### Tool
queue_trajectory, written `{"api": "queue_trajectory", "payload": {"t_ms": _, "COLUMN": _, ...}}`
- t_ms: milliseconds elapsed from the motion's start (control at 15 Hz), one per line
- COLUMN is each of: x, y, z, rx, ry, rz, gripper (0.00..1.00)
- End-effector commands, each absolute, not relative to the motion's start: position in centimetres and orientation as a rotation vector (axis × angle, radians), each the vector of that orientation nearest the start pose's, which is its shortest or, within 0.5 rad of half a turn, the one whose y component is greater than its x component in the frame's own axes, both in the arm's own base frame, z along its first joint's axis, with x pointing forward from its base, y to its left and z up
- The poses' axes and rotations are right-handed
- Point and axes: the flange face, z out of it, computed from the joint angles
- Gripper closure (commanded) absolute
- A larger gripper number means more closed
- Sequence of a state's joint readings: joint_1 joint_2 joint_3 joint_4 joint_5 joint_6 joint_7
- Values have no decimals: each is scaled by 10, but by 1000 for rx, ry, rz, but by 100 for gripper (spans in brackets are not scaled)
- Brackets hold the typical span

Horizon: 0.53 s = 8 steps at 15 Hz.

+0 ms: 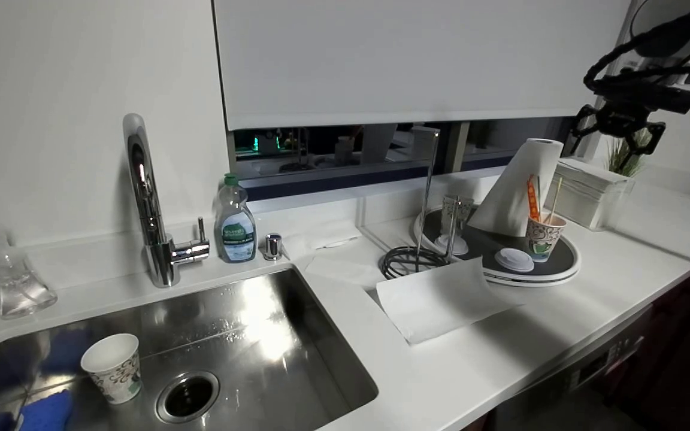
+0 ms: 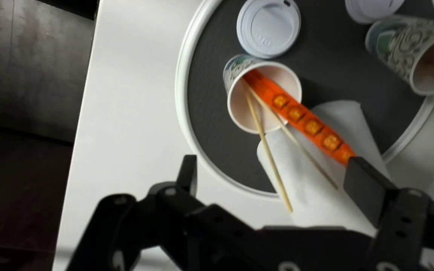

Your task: Put the paper towel roll on the silver stand.

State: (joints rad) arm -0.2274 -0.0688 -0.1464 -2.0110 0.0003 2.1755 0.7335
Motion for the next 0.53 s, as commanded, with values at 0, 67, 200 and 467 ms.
{"api": "queue_trajectory", "payload": {"t_ms": 0, "x": 522, "y": -213, "z": 513, "rx": -2590, "ry": 1663, "rz": -370, "gripper": 0}}
{"api": "queue_trajectory", "payload": {"t_ms": 67, "x": 525, "y": -216, "z": 515, "rx": -2578, "ry": 1686, "rz": -381, "gripper": 0}}
{"api": "queue_trajectory", "payload": {"t_ms": 200, "x": 531, "y": -214, "z": 513, "rx": -2534, "ry": 1757, "rz": -396, "gripper": 0}}
{"api": "queue_trajectory", "payload": {"t_ms": 467, "x": 547, "y": -253, "z": 520, "rx": -2309, "ry": 1983, "rz": -485, "gripper": 0}}
